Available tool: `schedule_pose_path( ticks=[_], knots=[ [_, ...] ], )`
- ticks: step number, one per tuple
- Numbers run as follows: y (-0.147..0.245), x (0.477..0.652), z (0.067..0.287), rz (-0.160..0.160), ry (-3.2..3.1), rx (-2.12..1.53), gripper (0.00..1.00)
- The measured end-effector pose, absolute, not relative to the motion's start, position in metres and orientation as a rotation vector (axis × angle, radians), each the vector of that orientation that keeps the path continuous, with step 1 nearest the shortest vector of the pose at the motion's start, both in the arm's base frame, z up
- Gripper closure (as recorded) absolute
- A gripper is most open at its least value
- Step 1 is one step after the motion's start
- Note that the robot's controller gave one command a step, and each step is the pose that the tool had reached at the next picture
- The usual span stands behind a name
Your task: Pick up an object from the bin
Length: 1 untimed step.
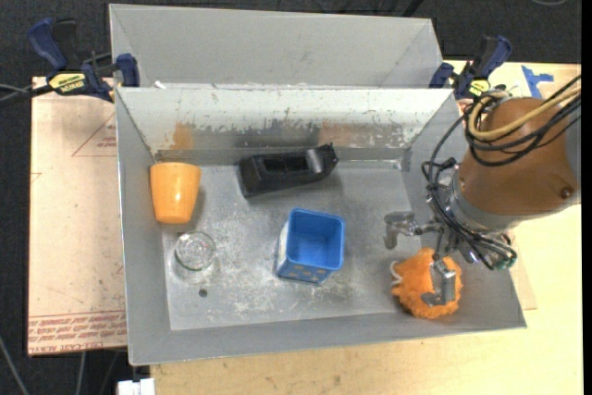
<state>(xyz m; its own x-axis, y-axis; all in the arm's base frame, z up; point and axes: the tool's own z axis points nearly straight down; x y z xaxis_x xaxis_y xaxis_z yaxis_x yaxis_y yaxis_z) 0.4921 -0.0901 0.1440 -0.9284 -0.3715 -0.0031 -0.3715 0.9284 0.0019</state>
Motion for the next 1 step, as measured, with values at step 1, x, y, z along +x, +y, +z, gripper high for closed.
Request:
schedule_pose_path(
  ticks=[1],
  knots=[
    [-0.0970, 0.4911, 0.1447, 0.001, 3.060, -0.689, 0.00]
  ],
)
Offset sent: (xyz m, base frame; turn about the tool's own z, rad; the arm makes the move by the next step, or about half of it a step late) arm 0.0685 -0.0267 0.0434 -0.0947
